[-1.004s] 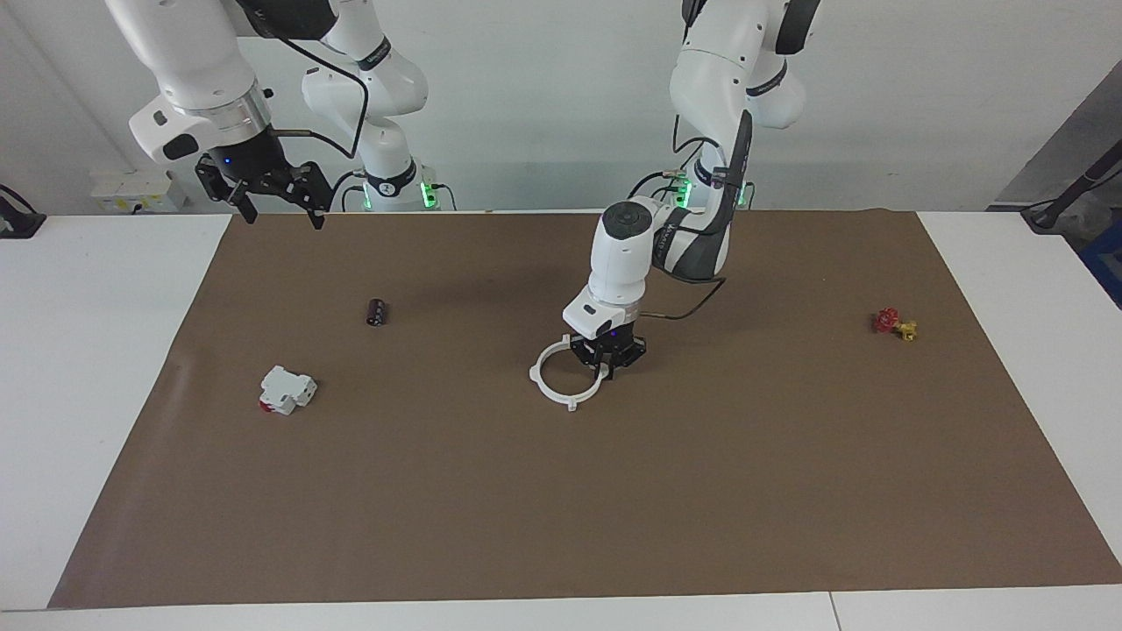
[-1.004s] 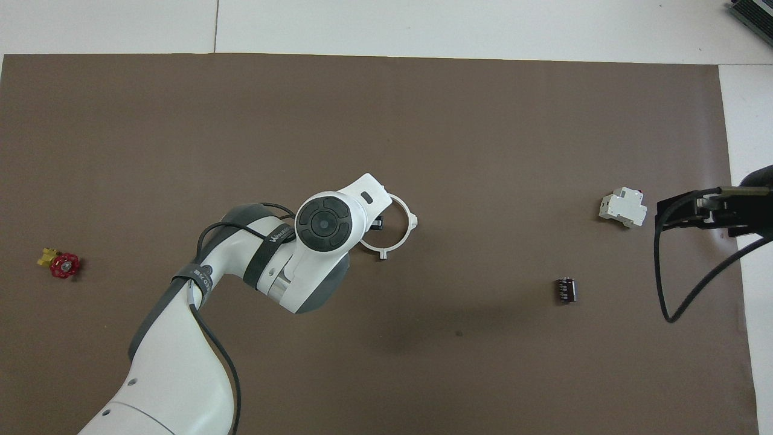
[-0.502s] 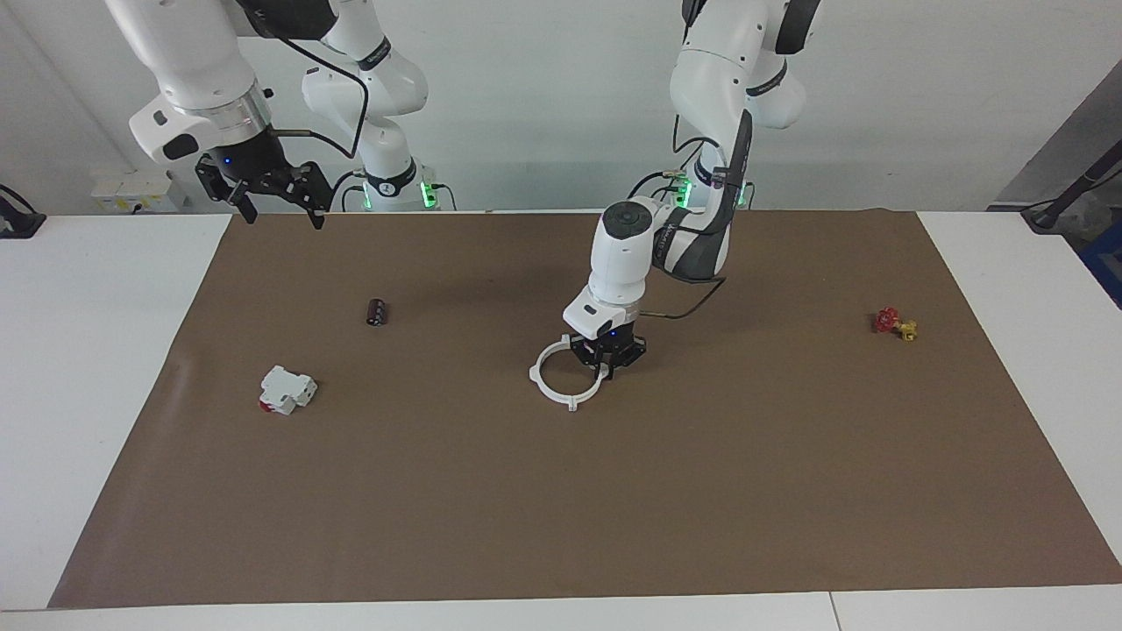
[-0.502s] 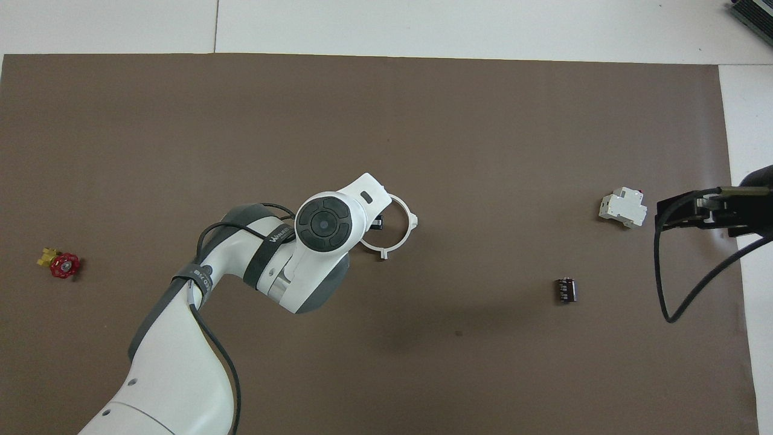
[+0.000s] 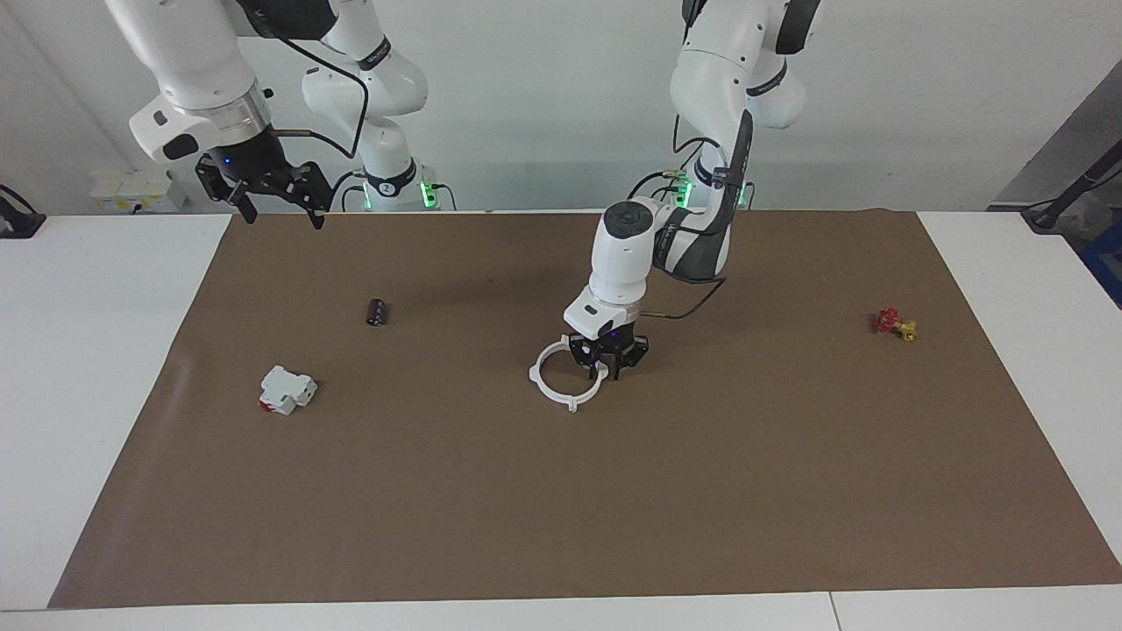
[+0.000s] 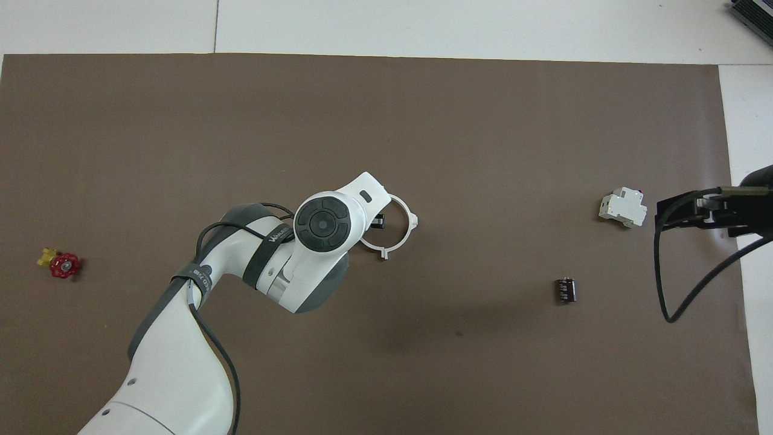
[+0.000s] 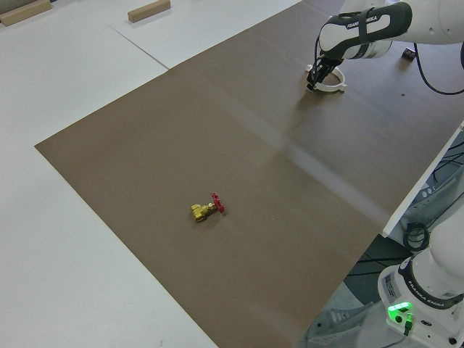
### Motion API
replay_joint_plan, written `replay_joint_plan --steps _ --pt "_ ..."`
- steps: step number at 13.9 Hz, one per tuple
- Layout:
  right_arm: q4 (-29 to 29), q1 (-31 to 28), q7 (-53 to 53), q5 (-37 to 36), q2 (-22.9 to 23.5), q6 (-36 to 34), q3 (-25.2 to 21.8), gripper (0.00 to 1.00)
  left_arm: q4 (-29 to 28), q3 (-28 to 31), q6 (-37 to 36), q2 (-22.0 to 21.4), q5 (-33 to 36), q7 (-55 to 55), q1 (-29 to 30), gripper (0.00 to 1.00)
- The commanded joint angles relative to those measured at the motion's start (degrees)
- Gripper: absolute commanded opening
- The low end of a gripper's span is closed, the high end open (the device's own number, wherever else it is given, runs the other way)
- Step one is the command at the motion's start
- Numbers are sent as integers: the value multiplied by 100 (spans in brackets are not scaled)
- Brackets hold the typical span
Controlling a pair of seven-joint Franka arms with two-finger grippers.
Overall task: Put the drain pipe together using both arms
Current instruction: 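Press the held half onto the placed half with the left gripper, then open the left gripper and withdraw it from the joined ring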
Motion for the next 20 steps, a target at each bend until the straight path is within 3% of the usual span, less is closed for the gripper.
replay_joint_plan --steps 1,10,20 --pt "-9 -3 -138 132 -50 -56 -32 100 -123 49 204 -67 111 -117 -25 99" --pt "-9 6 -138 132 -50 -56 -32 100 9 84 -24 -260 111 -39 106 100" --pt "-9 -3 -138 132 -50 -48 -32 100 -35 75 -1667 -1226 111 1410 1152 100"
